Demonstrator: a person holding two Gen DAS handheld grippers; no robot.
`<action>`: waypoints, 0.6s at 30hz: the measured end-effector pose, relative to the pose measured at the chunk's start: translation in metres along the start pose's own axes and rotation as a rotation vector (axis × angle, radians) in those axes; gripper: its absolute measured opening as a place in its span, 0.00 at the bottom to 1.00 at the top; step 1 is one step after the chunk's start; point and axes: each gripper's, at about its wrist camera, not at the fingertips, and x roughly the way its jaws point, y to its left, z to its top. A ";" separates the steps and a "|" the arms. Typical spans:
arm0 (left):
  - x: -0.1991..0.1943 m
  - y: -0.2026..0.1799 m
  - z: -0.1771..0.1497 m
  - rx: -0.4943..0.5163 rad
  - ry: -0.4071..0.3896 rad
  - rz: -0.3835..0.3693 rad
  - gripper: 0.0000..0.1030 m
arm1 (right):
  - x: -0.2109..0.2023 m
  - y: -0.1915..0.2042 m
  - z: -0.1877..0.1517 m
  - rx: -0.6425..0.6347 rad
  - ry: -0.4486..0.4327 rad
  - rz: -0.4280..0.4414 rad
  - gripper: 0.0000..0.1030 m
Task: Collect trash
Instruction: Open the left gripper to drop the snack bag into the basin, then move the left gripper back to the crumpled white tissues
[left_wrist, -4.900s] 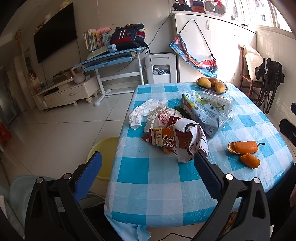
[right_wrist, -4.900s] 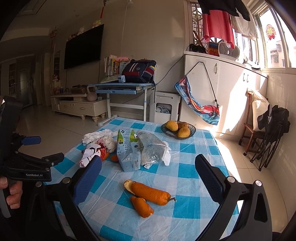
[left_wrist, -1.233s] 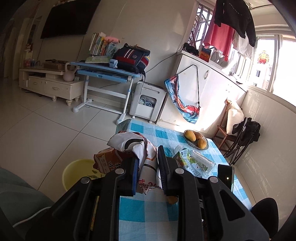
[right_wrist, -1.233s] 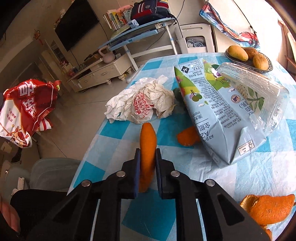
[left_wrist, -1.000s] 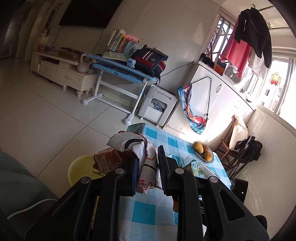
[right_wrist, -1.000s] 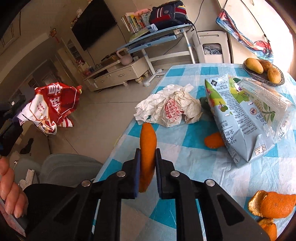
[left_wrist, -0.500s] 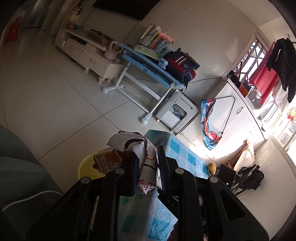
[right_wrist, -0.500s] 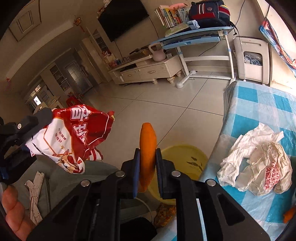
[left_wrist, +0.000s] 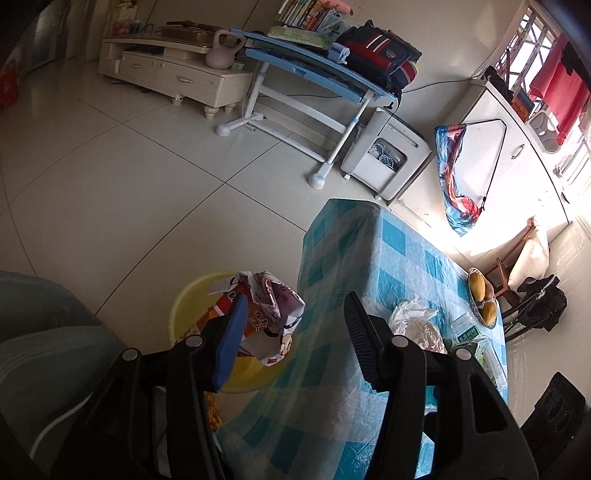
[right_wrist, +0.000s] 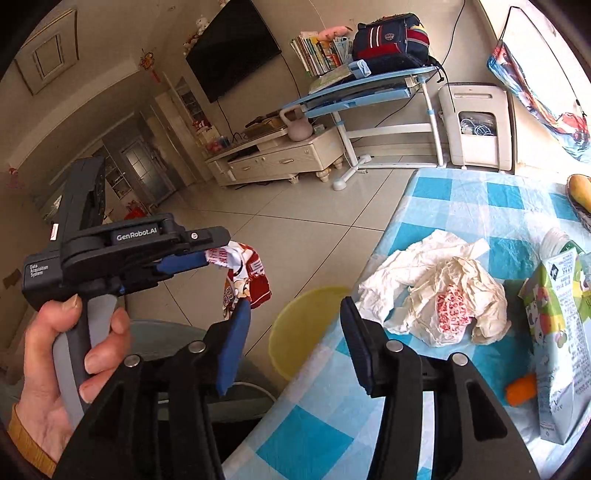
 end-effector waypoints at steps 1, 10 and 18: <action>0.000 -0.001 -0.001 0.003 -0.006 0.008 0.60 | -0.010 -0.001 -0.007 -0.007 -0.003 -0.009 0.52; -0.047 -0.022 -0.025 0.066 -0.169 0.141 0.69 | -0.085 -0.014 -0.076 -0.067 -0.037 -0.116 0.55; -0.077 -0.043 -0.054 0.076 -0.245 0.115 0.72 | -0.091 -0.015 -0.073 -0.058 -0.050 -0.125 0.55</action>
